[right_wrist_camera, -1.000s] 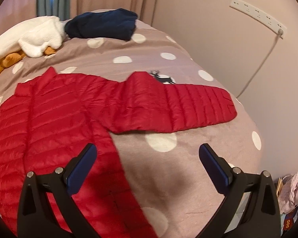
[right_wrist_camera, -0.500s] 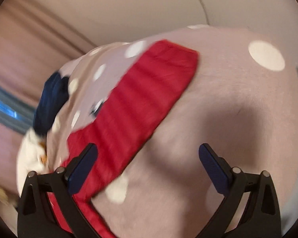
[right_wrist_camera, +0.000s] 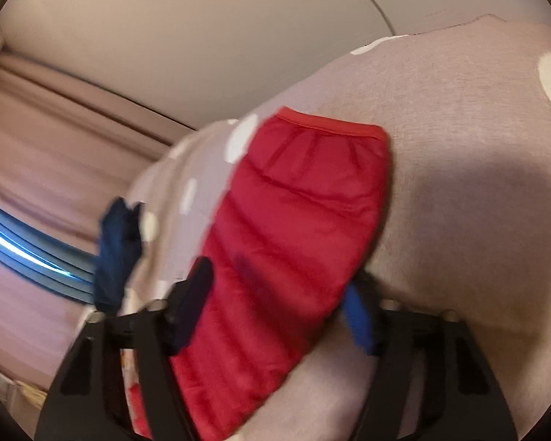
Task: Fold large clothes
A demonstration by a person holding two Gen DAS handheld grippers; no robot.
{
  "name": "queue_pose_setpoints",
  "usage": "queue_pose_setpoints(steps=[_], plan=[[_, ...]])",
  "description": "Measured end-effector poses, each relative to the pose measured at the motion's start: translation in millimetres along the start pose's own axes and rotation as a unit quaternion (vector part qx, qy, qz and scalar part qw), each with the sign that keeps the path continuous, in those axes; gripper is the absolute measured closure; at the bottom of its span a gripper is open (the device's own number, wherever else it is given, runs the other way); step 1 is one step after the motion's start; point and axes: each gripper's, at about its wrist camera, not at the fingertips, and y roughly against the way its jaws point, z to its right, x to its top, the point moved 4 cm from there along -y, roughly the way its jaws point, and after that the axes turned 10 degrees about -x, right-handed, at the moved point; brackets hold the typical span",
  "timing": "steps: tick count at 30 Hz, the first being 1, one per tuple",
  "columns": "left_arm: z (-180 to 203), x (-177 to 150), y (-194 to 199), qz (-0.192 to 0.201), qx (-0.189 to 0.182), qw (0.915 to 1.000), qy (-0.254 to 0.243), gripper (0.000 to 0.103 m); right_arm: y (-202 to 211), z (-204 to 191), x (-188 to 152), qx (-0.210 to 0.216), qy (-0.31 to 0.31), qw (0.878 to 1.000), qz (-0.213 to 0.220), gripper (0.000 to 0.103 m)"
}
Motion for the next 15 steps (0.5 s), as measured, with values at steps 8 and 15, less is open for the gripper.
queue_pose_setpoints(steps=[8, 15], plan=[[0, 1, -2, 0.001, -0.006, 1.0, 0.005, 0.084, -13, -4, -3, -0.03, 0.025, 0.998, 0.041, 0.082], [-3, 0, 0, 0.003, -0.009, 0.9999, 0.007, 0.084, -23, 2, -3, -0.049, 0.049, 0.996, 0.047, 0.091]])
